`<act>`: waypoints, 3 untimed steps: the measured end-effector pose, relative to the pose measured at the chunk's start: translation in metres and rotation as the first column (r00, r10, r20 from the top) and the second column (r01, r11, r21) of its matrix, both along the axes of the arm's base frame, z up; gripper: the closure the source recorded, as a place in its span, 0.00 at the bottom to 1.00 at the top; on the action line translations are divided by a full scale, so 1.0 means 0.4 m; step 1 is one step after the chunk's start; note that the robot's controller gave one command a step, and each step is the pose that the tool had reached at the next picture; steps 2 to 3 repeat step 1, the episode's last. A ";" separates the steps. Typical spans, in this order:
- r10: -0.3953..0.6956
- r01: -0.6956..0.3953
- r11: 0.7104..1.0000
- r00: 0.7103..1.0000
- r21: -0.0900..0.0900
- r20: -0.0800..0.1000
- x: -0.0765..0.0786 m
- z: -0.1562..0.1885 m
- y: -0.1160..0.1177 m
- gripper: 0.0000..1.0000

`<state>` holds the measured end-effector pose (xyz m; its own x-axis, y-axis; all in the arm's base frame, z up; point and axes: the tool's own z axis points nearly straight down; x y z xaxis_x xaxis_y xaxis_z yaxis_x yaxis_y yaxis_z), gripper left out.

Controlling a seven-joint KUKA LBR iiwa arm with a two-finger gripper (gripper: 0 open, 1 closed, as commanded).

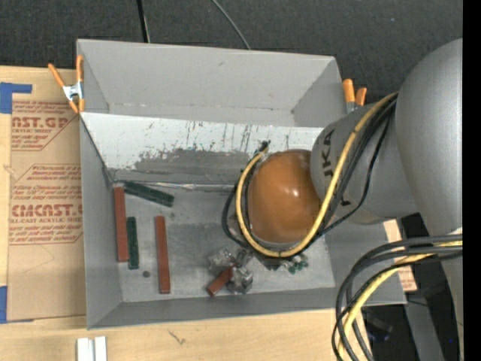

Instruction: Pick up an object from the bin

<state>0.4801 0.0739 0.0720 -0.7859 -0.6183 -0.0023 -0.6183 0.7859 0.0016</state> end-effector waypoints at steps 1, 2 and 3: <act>-0.031 0.031 1.000 1.000 0.000 0.002 0.115 0.380 0.058 1.00; -0.031 0.031 1.000 1.000 0.000 0.002 0.115 0.380 0.058 1.00; -0.031 0.031 1.000 1.000 0.000 0.002 0.115 0.380 0.058 1.00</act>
Offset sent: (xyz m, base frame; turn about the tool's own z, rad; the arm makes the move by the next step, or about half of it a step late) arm 0.0000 0.0000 0.0000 0.0000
